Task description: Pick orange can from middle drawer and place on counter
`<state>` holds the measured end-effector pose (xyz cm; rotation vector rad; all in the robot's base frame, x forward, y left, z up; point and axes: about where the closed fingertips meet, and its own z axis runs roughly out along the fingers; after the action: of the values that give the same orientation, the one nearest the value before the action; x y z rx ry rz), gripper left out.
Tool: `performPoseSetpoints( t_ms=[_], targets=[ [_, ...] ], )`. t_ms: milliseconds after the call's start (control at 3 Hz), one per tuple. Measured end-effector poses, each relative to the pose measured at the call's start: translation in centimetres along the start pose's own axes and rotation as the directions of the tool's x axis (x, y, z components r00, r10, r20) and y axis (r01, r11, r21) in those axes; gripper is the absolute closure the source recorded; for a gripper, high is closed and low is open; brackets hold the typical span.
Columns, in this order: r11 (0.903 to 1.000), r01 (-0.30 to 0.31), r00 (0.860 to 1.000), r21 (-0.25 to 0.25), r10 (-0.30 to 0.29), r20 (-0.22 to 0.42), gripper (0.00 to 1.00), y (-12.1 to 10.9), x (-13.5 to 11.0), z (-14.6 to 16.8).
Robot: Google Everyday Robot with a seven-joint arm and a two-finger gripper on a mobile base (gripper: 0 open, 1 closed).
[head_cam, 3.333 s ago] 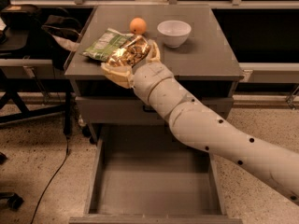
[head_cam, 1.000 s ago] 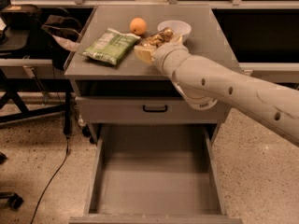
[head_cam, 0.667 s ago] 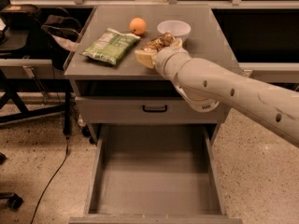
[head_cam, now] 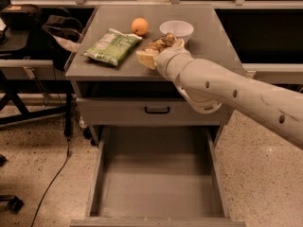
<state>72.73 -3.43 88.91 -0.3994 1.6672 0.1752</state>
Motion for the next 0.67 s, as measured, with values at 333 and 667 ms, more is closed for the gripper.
performPoseSetpoints(
  t_ms=[333,667],
  targets=[
    [1.0,0.0,1.0,0.0,0.0,0.0,0.35,0.0,0.0,0.0],
    [1.0,0.0,1.0,0.0,0.0,0.0,0.11,0.0,0.0,0.0]
  ],
)
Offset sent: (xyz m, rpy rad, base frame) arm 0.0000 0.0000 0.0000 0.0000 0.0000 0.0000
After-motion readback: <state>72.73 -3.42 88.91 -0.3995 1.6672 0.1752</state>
